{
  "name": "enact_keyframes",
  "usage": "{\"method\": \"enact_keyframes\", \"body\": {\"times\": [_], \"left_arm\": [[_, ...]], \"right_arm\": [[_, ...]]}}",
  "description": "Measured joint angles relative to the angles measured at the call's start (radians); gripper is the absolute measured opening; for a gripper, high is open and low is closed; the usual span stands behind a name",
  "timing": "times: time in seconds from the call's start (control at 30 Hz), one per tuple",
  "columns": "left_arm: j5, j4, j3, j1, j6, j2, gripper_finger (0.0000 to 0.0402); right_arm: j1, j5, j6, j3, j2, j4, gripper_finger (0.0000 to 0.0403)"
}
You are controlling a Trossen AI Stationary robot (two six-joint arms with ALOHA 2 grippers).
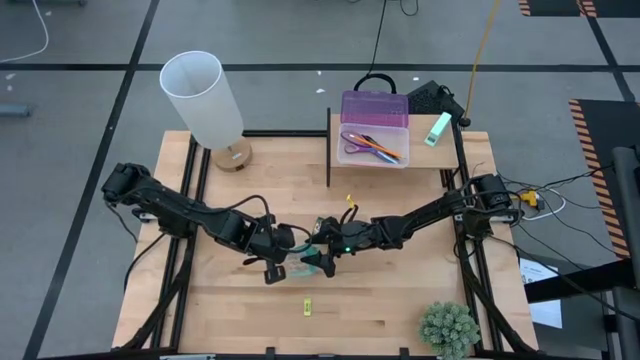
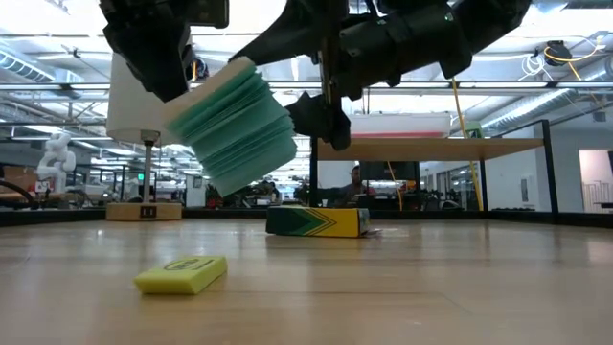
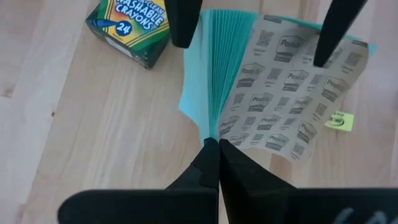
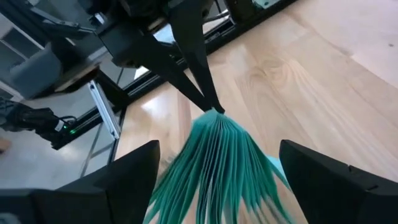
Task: Pick & place school supplies into a supply box
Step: Put the blue sticky notes into the purple supply box on the shelf
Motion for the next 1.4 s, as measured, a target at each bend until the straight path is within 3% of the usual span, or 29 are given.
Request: {"method": "enact_keyframes", "body": {"times": [0.63,1.4], "left_arm": [[-0.030,0.044,0.000,0.000,-0.055,0.000,0.0000],[-0.057,0.045,0.000,0.000,-0.111,0.000,0.0000]], "right_arm": [[0.000,0.000,0.011,0.000,0.000,-0.042,0.0242],[0.000,-0.052,0.026,0.000,0.000,-0.048,0.0079]]}}
